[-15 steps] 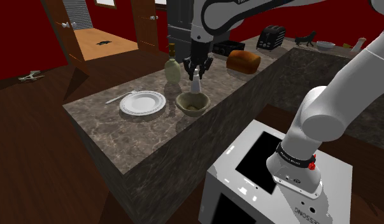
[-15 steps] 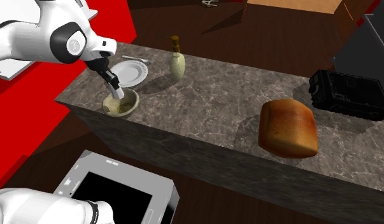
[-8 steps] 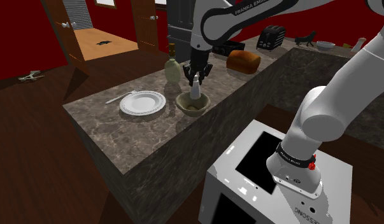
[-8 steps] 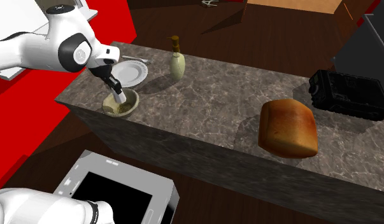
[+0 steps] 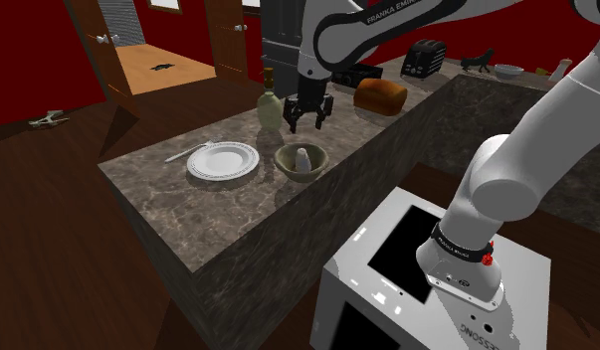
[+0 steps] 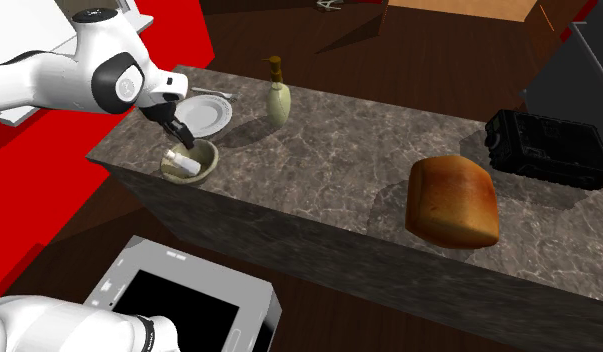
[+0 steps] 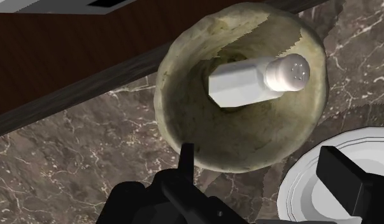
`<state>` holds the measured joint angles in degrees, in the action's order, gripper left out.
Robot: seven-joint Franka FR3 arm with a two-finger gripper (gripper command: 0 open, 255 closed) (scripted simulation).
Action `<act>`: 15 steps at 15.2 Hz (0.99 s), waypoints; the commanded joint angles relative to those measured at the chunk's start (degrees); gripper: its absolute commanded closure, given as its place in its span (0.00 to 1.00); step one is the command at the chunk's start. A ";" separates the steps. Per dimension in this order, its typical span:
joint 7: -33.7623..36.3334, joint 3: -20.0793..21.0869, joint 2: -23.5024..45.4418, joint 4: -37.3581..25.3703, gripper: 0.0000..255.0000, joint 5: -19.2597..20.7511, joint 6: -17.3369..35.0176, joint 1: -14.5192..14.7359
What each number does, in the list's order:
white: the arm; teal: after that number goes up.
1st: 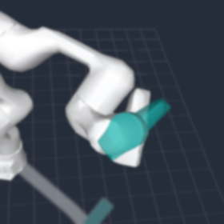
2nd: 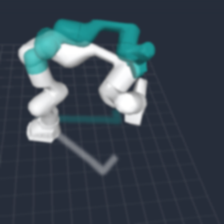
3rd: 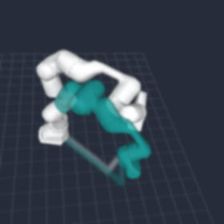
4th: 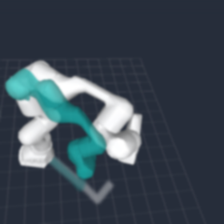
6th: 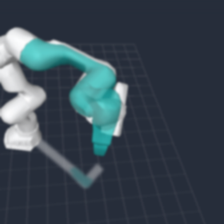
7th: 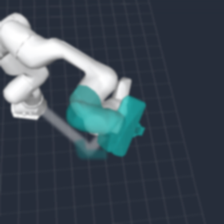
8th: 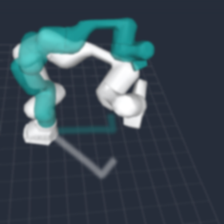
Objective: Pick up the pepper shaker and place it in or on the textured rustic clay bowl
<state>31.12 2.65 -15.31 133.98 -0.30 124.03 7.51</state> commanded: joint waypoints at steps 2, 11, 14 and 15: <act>0.00 0.00 0.00 0.00 0.00 0.00 0.00 0.00; -0.09 -0.08 -2.83 -4.71 0.00 -0.10 -7.54 0.03; -0.09 -0.08 -2.83 -4.72 0.00 -0.10 -7.54 0.03; -0.09 -0.08 -2.83 -4.72 0.00 -0.10 -7.54 0.03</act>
